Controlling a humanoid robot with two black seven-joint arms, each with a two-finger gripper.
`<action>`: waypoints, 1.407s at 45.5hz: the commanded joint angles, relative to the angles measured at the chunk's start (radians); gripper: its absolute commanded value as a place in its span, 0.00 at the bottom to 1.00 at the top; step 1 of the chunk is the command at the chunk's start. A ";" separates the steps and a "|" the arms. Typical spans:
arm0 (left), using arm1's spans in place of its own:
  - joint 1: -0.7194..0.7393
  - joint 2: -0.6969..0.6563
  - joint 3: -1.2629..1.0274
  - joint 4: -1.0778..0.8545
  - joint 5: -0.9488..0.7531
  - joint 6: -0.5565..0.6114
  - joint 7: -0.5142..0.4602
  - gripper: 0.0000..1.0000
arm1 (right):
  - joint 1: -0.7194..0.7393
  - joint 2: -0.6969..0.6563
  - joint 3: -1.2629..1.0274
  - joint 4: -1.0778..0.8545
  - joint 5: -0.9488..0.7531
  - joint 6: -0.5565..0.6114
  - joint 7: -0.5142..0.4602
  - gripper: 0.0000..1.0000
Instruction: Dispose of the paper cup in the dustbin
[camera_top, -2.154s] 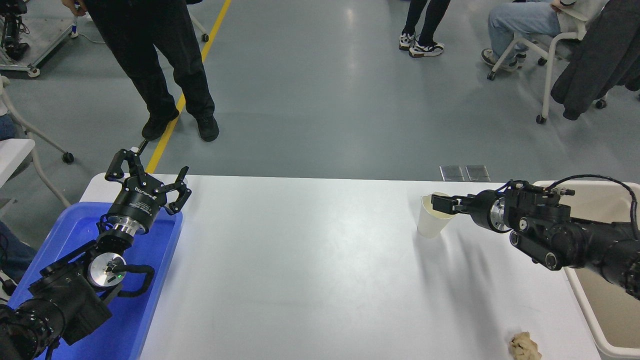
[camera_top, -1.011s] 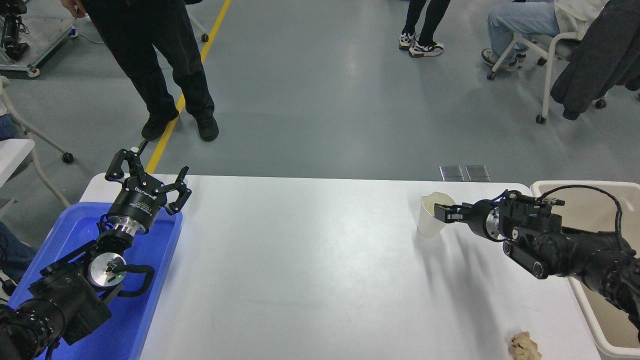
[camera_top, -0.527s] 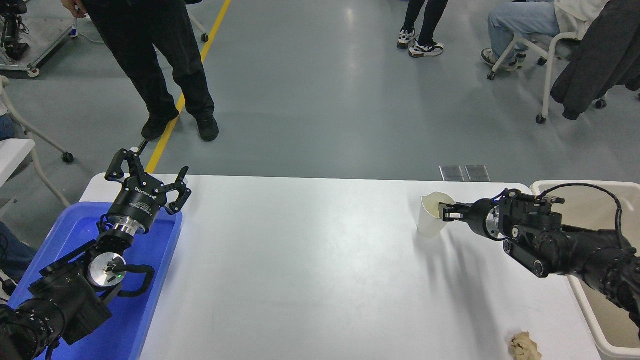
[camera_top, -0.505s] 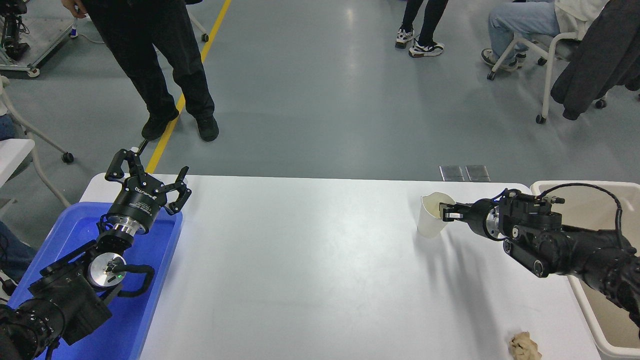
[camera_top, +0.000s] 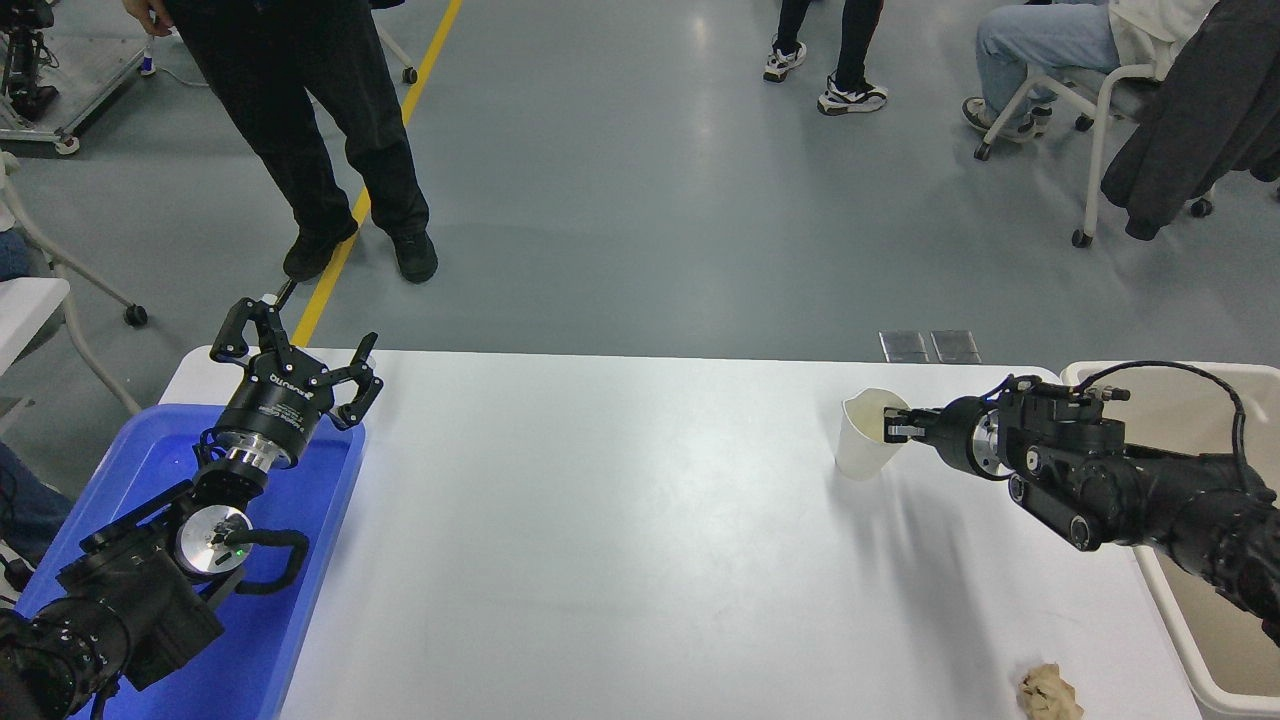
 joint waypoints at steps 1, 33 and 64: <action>0.000 0.000 0.000 -0.001 -0.001 0.000 0.000 1.00 | 0.025 -0.047 0.007 0.019 0.015 0.036 0.051 0.00; 0.000 0.000 0.000 -0.001 0.001 0.000 0.000 1.00 | 0.335 -0.505 -0.005 0.430 0.127 0.153 0.059 0.00; 0.000 0.000 0.000 -0.001 0.001 0.000 0.000 1.00 | 0.375 -0.901 -0.014 0.538 0.125 0.186 0.115 0.00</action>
